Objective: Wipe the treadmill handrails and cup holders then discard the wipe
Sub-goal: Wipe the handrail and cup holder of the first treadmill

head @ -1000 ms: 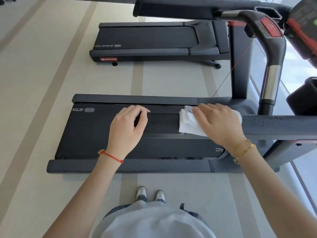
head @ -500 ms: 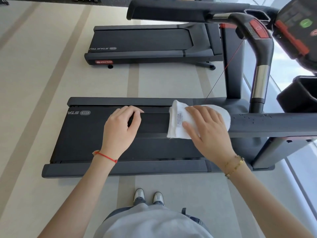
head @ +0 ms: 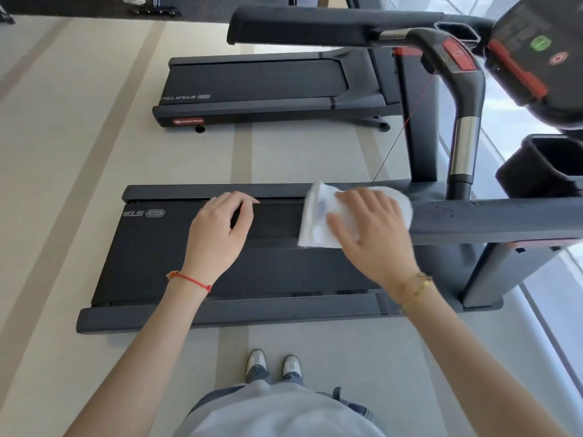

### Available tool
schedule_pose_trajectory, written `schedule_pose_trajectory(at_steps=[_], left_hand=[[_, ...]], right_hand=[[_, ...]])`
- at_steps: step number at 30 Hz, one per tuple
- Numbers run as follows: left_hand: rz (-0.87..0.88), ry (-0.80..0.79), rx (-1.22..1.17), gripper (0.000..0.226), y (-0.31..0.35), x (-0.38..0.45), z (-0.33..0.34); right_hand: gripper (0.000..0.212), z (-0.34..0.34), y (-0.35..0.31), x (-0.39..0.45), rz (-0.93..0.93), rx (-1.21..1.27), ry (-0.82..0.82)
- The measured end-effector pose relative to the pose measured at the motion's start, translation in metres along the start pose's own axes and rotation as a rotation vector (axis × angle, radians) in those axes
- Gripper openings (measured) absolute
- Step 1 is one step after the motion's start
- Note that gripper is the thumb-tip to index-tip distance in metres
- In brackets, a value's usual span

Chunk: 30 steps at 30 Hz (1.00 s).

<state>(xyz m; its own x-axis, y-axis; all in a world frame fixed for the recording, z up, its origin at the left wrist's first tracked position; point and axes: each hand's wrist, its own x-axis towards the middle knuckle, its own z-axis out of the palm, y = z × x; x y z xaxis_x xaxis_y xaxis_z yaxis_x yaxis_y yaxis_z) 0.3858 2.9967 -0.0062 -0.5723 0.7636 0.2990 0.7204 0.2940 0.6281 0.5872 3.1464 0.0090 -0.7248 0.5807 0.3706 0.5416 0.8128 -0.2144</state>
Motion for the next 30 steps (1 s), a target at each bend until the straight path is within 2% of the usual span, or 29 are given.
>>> schedule_pose_trajectory(at_steps=[2, 4, 9, 14, 15, 17, 19, 21, 23, 26, 30], left_hand=[[-0.003, -0.014, 0.008, 0.027, 0.000, 0.000, 0.000], [-0.002, -0.018, 0.011, 0.028, 0.000, 0.000, 0.000], [0.000, -0.014, 0.027, 0.029, -0.002, 0.000, 0.001], [-0.004, -0.017, -0.001, 0.028, -0.003, 0.000, 0.000], [-0.004, -0.015, -0.008, 0.028, -0.003, 0.000, 0.000], [-0.008, -0.016, -0.011, 0.027, -0.002, -0.001, 0.000], [-0.004, -0.018, -0.006, 0.027, -0.002, -0.001, -0.001], [0.002, -0.016, -0.013, 0.026, -0.002, -0.001, -0.001], [0.003, -0.011, -0.014, 0.026, -0.003, -0.001, 0.000], [-0.005, -0.005, -0.015, 0.027, -0.003, -0.002, 0.000], [-0.021, -0.023, -0.021, 0.028, -0.003, -0.002, -0.001]], right_hand=[[0.038, -0.005, 0.012, 0.013, 0.145, -0.060, -0.016], [0.040, -0.001, 0.001, 0.027, 0.188, -0.135, -0.041], [0.039, 0.024, -0.065, 0.029, 0.011, -0.160, -0.047], [0.041, 0.009, -0.024, 0.024, -0.130, -0.192, -0.082], [0.040, 0.003, -0.011, 0.025, -0.100, -0.234, -0.096], [0.044, -0.004, 0.006, 0.035, 0.084, -0.253, -0.139], [0.049, -0.001, 0.005, 0.051, 0.226, -0.201, -0.269], [0.049, 0.008, -0.014, 0.064, 0.158, -0.137, -0.371], [0.049, 0.016, -0.039, 0.070, 0.043, -0.063, -0.398], [0.047, 0.018, -0.052, 0.067, -0.058, -0.037, -0.367], [0.045, 0.003, -0.023, 0.053, -0.071, -0.034, -0.320]])
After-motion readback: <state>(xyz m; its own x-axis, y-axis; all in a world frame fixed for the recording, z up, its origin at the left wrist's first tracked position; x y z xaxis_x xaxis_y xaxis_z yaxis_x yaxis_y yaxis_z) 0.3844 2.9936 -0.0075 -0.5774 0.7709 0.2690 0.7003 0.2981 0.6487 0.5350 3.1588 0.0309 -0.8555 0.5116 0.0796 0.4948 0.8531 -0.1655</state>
